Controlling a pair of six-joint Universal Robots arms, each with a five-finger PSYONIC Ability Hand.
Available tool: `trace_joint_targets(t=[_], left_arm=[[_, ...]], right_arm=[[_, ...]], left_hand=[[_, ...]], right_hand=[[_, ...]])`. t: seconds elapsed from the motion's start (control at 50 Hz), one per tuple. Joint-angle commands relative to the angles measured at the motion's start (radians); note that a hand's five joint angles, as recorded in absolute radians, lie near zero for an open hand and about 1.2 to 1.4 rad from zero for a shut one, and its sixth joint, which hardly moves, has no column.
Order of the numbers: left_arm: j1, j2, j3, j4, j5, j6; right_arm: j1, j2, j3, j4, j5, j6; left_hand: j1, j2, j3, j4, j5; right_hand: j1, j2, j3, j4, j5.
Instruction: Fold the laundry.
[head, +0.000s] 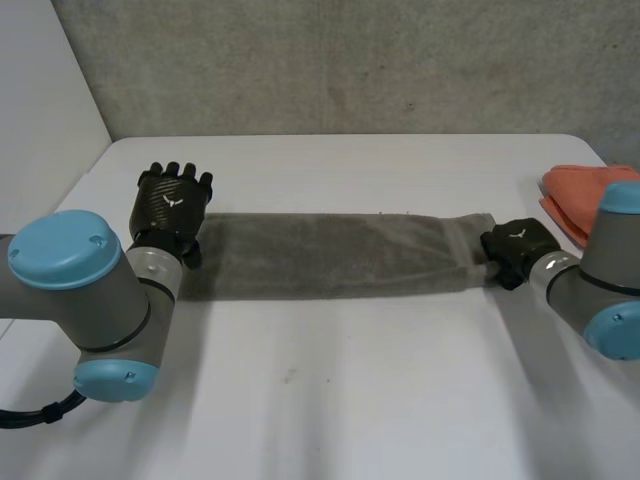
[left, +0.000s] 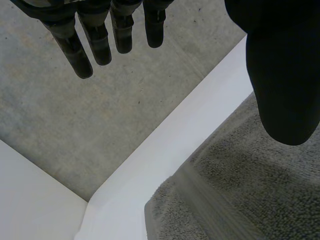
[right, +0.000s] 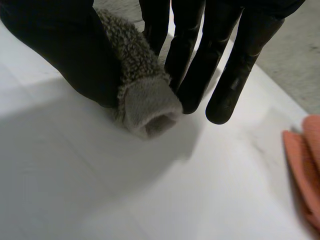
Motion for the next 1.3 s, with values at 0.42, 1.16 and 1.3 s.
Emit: trace_joint_targets(t=[0.42,1.16,1.3], left_arm=[[-0.004,0.074,-0.033,-0.037,0.0,-0.002],[0.028,0.128,-0.023,-0.034,0.005,-0.004],[-0.05,0.105,0.036,-0.034,0.002,-0.002]], right_arm=[[-0.352,-0.351,0.235,-0.086,-0.115,-0.328],[0.606,0.145,-0.514,0.134,0.042,-0.21],[0.452,-0.047,-0.275,0.176,0.054,0.163]], left_hand=[[-0.018,-0.029,-0.037,-0.029,-0.047],[-0.018,-0.029,-0.037,-0.029,-0.047],[-0.018,-0.029,-0.037,-0.029,-0.047]], right_hand=[[0.471,0.224,0.216,0.208,0.24],[-0.75,-0.997,-1.006,-1.014,-0.982],[-0.75,-0.997,-1.006,-1.014,-0.982]])
